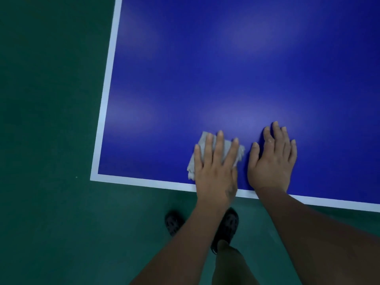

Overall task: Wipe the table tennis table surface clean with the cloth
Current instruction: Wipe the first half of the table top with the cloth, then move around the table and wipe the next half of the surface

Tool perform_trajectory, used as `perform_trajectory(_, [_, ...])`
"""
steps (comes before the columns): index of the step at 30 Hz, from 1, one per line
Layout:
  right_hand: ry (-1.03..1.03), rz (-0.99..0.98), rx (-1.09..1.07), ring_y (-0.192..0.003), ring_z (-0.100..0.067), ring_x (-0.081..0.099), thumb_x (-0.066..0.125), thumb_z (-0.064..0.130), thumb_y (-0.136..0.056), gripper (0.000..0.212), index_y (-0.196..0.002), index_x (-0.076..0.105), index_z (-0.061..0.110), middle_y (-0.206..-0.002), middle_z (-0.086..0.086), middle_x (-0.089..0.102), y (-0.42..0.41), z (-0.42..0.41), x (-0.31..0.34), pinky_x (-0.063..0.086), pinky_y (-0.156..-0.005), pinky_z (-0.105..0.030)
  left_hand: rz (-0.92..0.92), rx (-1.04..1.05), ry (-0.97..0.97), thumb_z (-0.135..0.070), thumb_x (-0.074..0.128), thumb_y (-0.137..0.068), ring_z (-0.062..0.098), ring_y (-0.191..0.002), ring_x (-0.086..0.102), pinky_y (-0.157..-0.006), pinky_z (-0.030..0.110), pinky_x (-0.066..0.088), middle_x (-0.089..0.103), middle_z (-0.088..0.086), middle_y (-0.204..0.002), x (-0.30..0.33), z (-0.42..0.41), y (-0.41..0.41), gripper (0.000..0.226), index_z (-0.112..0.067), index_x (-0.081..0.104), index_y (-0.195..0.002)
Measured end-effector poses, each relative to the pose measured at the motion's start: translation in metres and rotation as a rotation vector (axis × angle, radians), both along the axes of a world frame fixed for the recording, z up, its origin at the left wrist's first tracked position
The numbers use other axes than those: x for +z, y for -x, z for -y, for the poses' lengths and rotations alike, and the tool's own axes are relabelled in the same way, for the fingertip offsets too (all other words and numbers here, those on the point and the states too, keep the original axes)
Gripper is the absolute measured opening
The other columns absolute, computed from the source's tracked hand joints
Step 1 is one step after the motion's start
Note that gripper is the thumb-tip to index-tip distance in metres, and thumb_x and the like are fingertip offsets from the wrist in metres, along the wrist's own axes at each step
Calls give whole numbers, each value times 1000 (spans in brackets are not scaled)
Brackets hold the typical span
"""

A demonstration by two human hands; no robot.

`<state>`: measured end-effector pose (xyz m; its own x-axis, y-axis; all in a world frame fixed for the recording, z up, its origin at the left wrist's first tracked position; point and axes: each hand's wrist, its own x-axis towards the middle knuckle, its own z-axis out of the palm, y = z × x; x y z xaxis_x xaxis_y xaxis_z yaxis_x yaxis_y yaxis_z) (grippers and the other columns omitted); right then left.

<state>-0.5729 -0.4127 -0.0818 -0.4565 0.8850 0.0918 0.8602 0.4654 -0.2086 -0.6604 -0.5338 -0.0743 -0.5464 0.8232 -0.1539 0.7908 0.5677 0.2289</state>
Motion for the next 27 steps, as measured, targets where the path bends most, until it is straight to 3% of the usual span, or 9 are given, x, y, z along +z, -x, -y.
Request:
perform_trajectory(4, [18,12,5,-164,-26,18,39,38,-112,56,-159,44,7,-175,-7,27,-1,-1,2,9,-133,-51,-32,12,5,-40,48,-108,32,-165,1,-128,65,16,6,6,-179,-3,41,-39,70,-34,15,-170])
perform_trajectory(7, [50,4,13,-164,-26,16,38,39,-113,57,-160,42,8,-176,-7,25,-1,-1,4,8,-133,-51,-58,1,43,-39,46,-107,32,-165,5,-127,66,17,9,5,-178,-2,64,-40,68,-35,18,-170])
perform_trajectory(11, [124,-35,26,-165,-25,13,37,41,-113,59,-161,40,7,-176,-6,22,-5,-1,8,7,-134,-51,-57,6,141,-34,42,-101,31,-165,0,-128,64,14,6,4,-179,9,86,-15,75,-33,13,-170])
perform_trajectory(15, [225,-102,110,-164,-25,14,48,38,-111,57,-159,44,8,-176,-7,24,-16,-5,13,4,-134,-49,10,128,215,-28,44,-97,27,-164,-10,-131,57,7,-4,0,-179,29,101,15,86,-34,1,-170])
perform_trajectory(18, [344,-120,149,-164,-25,15,59,31,-107,54,-154,48,8,-175,-5,26,-30,0,25,7,-134,-44,139,173,118,-23,46,-107,20,-165,-1,-133,51,10,9,-5,-178,43,111,29,71,-37,15,-169])
perform_trajectory(20, [417,-126,167,-162,-28,22,64,25,-104,50,-148,53,6,-173,-7,31,-37,8,30,15,-133,-46,235,200,43,-20,53,-108,18,-164,11,-131,49,21,23,-5,-175,49,116,35,66,-37,28,-167])
perform_trajectory(23, [521,-175,202,-155,-33,35,67,22,-102,49,-146,55,4,-165,-11,43,-48,25,43,27,-128,-48,306,247,-70,-18,58,-106,17,-150,41,-112,42,46,49,-6,-159,69,124,29,56,-38,46,-158])
perform_trajectory(25, [624,-251,197,-147,-28,44,68,24,-102,50,-147,54,7,-158,-8,50,-52,36,56,35,-121,-42,313,252,-90,-22,51,-109,19,-128,57,-95,41,53,61,-6,-140,86,126,21,45,-39,51,-151])
perform_trajectory(27, [812,-326,151,-136,-16,54,68,29,-103,46,-145,55,16,-149,2,57,-52,48,75,41,-110,-33,328,193,-76,-32,46,-111,20,-114,60,-86,41,54,62,-7,-124,104,127,9,37,-41,54,-146])
